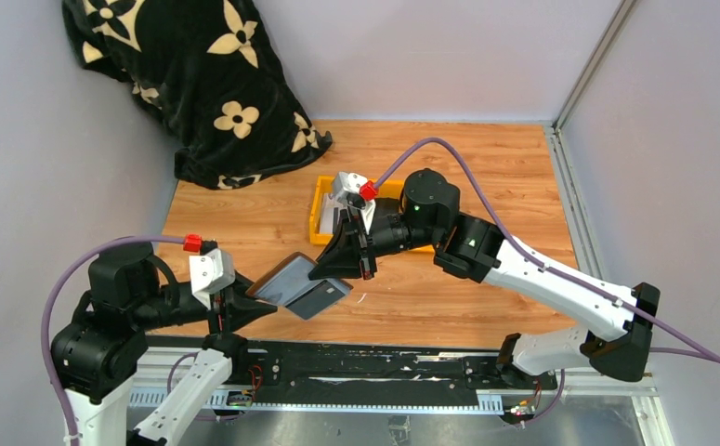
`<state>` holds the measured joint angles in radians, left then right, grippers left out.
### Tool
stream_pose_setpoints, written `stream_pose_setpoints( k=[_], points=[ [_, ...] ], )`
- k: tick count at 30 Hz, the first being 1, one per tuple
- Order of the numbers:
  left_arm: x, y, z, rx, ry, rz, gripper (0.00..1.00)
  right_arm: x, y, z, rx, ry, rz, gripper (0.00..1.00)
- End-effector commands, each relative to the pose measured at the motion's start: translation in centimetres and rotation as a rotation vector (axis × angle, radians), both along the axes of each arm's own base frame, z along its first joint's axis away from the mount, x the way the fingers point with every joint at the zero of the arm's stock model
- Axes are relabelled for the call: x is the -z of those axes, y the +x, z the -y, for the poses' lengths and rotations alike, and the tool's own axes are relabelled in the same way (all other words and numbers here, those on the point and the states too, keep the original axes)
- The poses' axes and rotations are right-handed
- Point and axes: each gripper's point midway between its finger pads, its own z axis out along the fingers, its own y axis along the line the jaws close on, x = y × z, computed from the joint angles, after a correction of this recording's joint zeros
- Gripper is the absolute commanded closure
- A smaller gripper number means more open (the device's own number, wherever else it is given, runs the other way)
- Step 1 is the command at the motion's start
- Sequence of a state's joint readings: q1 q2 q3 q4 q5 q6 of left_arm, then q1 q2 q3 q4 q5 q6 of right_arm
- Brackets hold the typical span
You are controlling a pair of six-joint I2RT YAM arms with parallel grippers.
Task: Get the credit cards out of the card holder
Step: Remove the credit card from the card holder.
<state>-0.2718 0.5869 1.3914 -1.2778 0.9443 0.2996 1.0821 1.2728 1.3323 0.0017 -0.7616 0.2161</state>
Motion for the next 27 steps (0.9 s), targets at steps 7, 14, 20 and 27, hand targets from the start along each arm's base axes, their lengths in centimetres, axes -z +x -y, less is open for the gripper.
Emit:
stream_pose_setpoints(
  k=[7, 14, 20, 27],
  points=[
    [1.0, 2.3, -0.1, -0.056, 0.044, -0.04, 1.0, -0.5, 0.3, -0.5, 0.033, -0.013, 0.05, 0.87],
    [1.7, 2.4, -0.2, -0.048, 0.057, -0.034, 1.0, 0.7, 0.1, -1.1, -0.034, -0.159, 0.095, 0.44],
    [1.6, 2.5, -0.4, -0.058, 0.07, -0.009, 1.0, 3.0, -0.3, -1.7, -0.101, -0.307, 0.183, 0.45],
    [2.1, 2.1, -0.4, -0.028, 0.083, -0.012, 1.0, 3.9, 0.1, -2.0, -0.107, -0.42, 0.254, 0.63]
  ],
)
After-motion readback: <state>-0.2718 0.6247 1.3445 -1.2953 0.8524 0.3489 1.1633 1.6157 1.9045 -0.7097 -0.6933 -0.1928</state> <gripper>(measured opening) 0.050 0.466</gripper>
